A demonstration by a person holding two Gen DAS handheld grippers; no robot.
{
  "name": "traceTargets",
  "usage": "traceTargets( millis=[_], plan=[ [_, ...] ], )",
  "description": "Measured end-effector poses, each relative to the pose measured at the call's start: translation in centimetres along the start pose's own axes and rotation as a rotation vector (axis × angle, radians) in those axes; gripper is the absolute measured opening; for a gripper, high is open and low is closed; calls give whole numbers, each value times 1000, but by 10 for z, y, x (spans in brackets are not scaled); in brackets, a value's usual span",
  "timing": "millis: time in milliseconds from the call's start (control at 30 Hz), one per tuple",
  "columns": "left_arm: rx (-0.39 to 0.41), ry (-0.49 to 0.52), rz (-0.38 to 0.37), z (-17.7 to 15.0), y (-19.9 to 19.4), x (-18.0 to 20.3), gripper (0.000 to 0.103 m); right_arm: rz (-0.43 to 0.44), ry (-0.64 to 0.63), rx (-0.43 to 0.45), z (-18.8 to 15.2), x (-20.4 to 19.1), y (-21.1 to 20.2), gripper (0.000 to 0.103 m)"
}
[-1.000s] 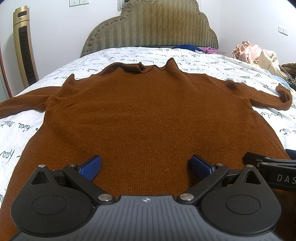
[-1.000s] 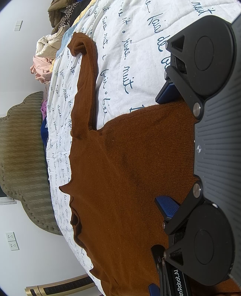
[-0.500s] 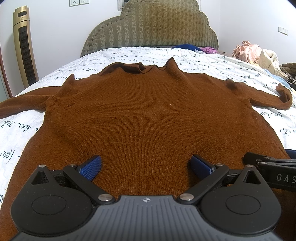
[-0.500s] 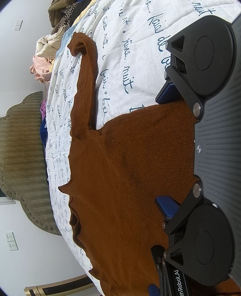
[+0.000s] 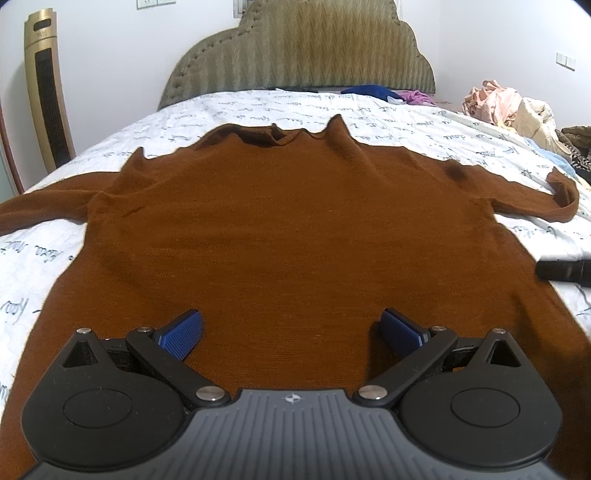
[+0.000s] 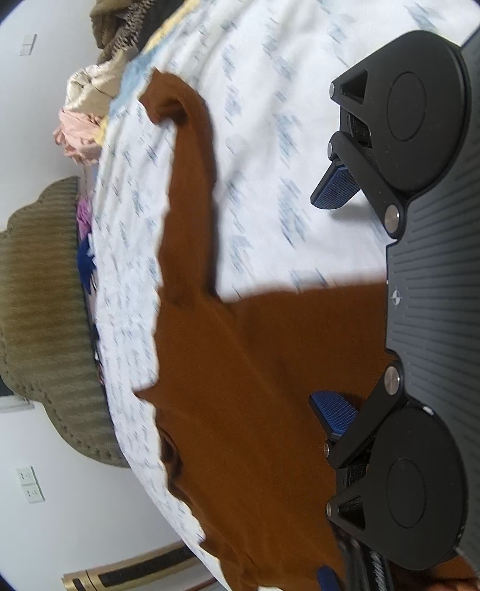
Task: Fold small clothes
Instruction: 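Reach the right tool to the sweater's sleeve cuff and close on it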
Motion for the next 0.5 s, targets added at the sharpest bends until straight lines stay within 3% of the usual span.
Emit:
traceTargets(
  millis=[200,500],
  plan=[
    [-52,36,-18,14,6,30,103,-106,75,13,45,86,7,103],
    [-40,133,-53,45,30,100,103,-131,387,67,91,231,38,103]
  ],
)
Point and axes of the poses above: each gripper's, at about its wrist camera, not at the fingertips, and y roughly the way its jaws point, x to its right, z to its top, the point moved 2 cm from there along y, roughly the way its jaws point, and after that the axes turned 5 degrees about -y, right-handed, at the moved point
